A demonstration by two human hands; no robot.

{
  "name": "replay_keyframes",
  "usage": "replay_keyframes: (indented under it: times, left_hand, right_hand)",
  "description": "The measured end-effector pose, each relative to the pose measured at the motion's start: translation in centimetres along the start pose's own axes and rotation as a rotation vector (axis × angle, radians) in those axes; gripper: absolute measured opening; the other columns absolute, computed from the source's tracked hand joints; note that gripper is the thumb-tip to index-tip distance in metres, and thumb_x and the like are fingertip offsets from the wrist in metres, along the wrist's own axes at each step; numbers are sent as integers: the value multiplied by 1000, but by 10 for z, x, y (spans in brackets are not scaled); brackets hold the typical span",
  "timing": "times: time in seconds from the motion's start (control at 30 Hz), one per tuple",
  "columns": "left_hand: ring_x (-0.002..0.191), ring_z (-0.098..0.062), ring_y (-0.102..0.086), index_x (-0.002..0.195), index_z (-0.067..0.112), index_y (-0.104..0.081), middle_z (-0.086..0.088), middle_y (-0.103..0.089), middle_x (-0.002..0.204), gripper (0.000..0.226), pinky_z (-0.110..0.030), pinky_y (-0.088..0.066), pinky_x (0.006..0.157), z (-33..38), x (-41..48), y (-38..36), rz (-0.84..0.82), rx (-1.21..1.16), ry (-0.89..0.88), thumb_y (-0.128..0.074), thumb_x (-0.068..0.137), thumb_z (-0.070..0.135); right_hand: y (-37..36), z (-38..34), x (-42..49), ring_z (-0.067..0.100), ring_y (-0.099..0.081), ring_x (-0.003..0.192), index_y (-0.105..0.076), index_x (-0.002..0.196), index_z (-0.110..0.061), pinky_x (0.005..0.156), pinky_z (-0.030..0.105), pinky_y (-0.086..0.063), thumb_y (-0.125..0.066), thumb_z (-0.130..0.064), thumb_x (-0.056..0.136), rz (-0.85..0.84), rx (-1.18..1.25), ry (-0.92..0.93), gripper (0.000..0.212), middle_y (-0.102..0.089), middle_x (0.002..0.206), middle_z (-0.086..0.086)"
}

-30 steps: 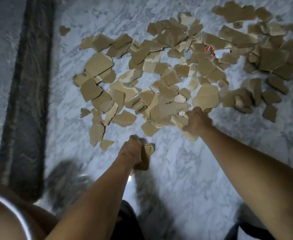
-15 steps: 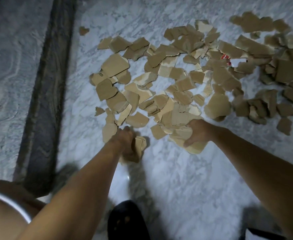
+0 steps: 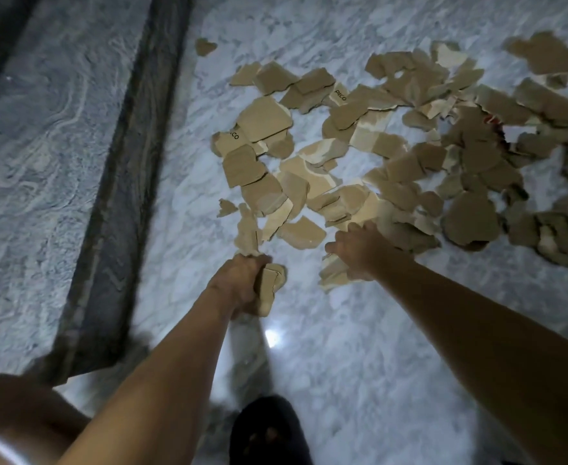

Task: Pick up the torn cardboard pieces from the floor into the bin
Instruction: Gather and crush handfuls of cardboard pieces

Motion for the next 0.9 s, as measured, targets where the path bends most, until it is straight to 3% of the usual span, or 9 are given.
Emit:
replay_keyframes:
  times: [0.23, 0.37, 0.43, 0.5, 0.6, 0.63, 0.73, 0.8, 0.9]
  left_hand:
    - [105, -24, -58, 107, 38, -60, 0, -58, 112, 63, -34, -52, 87, -1, -1, 4, -23, -48, 35, -79, 46, 37]
    - [104, -20, -60, 110, 33, -65, 4, -60, 114, 59, -24, -46, 82, -1, 0, 0, -35, -110, 44, -81, 53, 37]
    - [105, -20, -61, 112, 31, -66, 3, -62, 116, 60, -23, -46, 83, -1, 0, 0, -29, -139, 39, -83, 55, 35]
    - [106, -23, -62, 116, 29, -66, -1, -64, 117, 68, -29, -52, 89, -7, 1, 8, -11, -207, 64, -88, 51, 30]
    - [101, -22, -63, 111, 21, -71, -2, -69, 107, 65, -29, -52, 87, -26, 0, 28, 14, -258, 125, -92, 51, 33]
    - [99, -22, -63, 108, 19, -72, -2, -70, 105, 63, -31, -52, 88, -31, 0, 30, 6, -252, 138, -92, 51, 38]
    - [103, -26, -56, 106, 25, -71, -5, -61, 111, 72, -37, -50, 89, -42, 0, 21, -1, -194, 179, -87, 42, 54]
    - [112, -26, -47, 110, 30, -65, -4, -53, 116, 70, -31, -43, 88, -44, 0, 14, 65, -156, 194, -86, 47, 51]
    - [109, -27, -56, 117, 29, -60, -4, -65, 113, 62, -33, -45, 87, -40, 2, 13, 160, -180, 159, -84, 60, 37]
  right_hand:
    - [1, 1, 2, 27, -60, 97, -62, 106, -21, 86, 41, -42, -77, -29, 72, -21, -31, -5, 37, -64, 100, 1]
    - [-1, -1, 0, 25, -57, 55, -64, 64, -21, 60, 37, -46, -89, -25, 26, 107, -45, 10, 46, -55, 57, -1]
    - [0, -2, -3, 26, -55, 49, -63, 61, -19, 58, 39, -47, -88, -24, 23, 135, -23, 23, 46, -51, 50, 0]
    - [-5, 2, -2, 27, -60, 62, -61, 67, -18, 69, 42, -46, -86, -28, 42, 30, 15, -11, 37, -57, 59, 3]
    - [-9, 15, -3, 30, -58, 102, -50, 77, -21, 93, 44, -41, -62, -30, 85, -232, 241, -141, 17, -64, 98, 11]
    - [-12, 20, -4, 29, -57, 108, -51, 88, -21, 98, 45, -39, -63, -34, 86, -287, 287, -181, 17, -63, 110, 10]
    - [8, 20, -1, 27, -57, 114, -52, 121, -18, 98, 43, -38, -79, -45, 71, -284, 408, -185, 62, -61, 121, 2]
    - [30, 21, 7, 28, -57, 114, -56, 121, -19, 96, 41, -44, -82, -50, 67, -223, 566, -219, 68, -61, 122, 2]
    - [49, 11, 29, 29, -58, 112, -61, 118, -19, 94, 41, -47, -82, -55, 66, -151, 609, -217, 67, -62, 117, 3]
Point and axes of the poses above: each hand's wrist, its own x-axis towards the middle knuckle, its own y-axis out of the back of the hand, z = x × y, the point moved 10 cm from there along x, towards the middle knuckle
